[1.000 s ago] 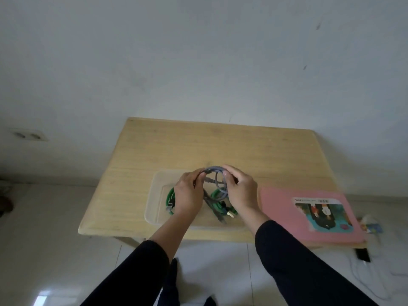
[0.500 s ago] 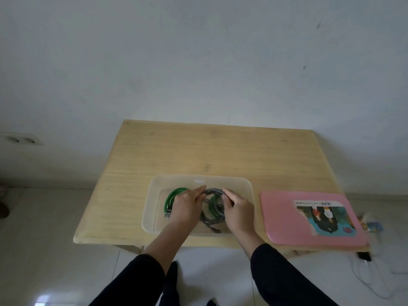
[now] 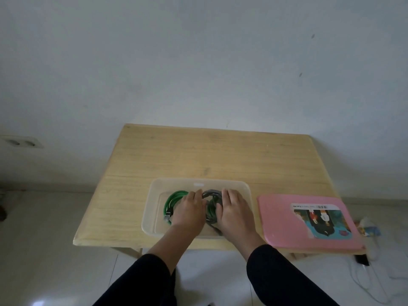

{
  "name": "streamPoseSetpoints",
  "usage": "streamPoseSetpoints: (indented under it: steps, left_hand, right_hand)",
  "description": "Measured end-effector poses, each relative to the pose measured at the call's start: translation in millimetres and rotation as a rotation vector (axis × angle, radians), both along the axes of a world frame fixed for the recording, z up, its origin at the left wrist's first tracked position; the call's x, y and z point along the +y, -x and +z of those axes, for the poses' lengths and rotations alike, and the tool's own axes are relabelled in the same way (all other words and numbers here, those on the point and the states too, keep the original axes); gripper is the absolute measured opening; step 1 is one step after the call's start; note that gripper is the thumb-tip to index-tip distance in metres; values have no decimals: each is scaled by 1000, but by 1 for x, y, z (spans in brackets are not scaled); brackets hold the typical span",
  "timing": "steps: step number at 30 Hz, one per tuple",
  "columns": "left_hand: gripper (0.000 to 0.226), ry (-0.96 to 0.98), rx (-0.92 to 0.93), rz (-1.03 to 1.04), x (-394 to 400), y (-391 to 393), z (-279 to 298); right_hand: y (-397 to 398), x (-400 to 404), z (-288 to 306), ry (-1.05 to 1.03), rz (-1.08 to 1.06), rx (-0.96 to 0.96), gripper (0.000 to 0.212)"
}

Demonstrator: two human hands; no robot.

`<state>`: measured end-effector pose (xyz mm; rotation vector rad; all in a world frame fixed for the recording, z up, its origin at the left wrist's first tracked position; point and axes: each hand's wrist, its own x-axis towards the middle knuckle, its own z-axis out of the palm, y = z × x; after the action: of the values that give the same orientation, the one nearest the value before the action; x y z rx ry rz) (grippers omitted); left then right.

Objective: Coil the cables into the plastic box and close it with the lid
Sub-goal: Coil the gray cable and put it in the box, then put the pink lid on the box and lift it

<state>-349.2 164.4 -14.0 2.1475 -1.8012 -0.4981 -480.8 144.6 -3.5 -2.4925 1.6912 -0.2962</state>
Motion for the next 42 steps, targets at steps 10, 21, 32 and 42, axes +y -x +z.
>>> streamPoseSetpoints:
  steps: [10,21,32,42]
  left_hand:
    - [24,178,-110,-42,11,6,14]
    - [15,534,-17,-366,-21,111,49]
    - [39,106,135,53,-25,220,-28]
    - [46,99,89,186,-20,231,-66]
  right_hand:
    - [18,14,13,36,77,-81,45]
    - [113,-3,40,102,-149,-109,44]
    - [287,-27,-14,-41,-318,-11,43]
    - [331,-41,-61,-150,-403,-183,47]
